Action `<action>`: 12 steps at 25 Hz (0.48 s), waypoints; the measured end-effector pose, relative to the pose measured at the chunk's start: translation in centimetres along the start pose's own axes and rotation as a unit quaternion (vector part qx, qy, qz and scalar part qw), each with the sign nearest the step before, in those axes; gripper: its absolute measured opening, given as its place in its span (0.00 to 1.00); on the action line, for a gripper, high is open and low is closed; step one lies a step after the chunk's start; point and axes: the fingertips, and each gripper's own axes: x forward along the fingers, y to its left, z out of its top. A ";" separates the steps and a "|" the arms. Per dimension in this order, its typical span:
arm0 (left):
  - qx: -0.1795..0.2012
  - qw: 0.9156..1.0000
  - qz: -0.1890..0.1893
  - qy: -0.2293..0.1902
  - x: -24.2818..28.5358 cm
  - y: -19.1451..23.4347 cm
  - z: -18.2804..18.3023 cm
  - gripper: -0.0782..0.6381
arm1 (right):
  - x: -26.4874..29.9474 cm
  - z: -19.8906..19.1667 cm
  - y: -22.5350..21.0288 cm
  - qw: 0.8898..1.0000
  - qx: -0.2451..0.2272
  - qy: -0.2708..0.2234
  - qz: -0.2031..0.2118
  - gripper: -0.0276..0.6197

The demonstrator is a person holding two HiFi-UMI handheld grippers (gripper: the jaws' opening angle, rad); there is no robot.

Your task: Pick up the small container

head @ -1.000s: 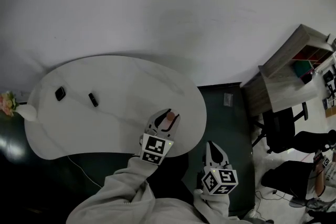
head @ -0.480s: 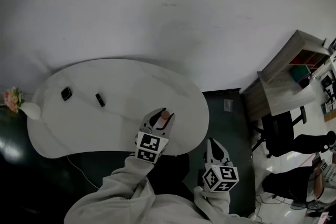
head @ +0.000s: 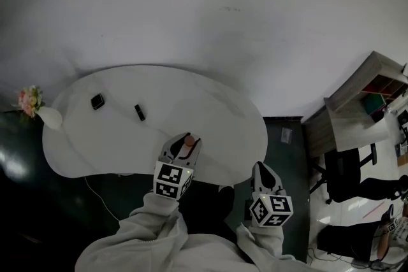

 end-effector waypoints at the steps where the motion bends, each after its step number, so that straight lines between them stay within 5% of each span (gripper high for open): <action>1: -0.002 1.000 0.007 0.000 -0.7 0.5 -0.1 0.30 | 0.2 0.1 0.3 1.000 -0.005 0.000 0.005 0.13; 12: -0.016 0.997 0.073 -0.001 -6.7 4.4 -0.8 0.30 | 2.4 1.9 2.4 0.999 -0.030 -0.007 0.040 0.12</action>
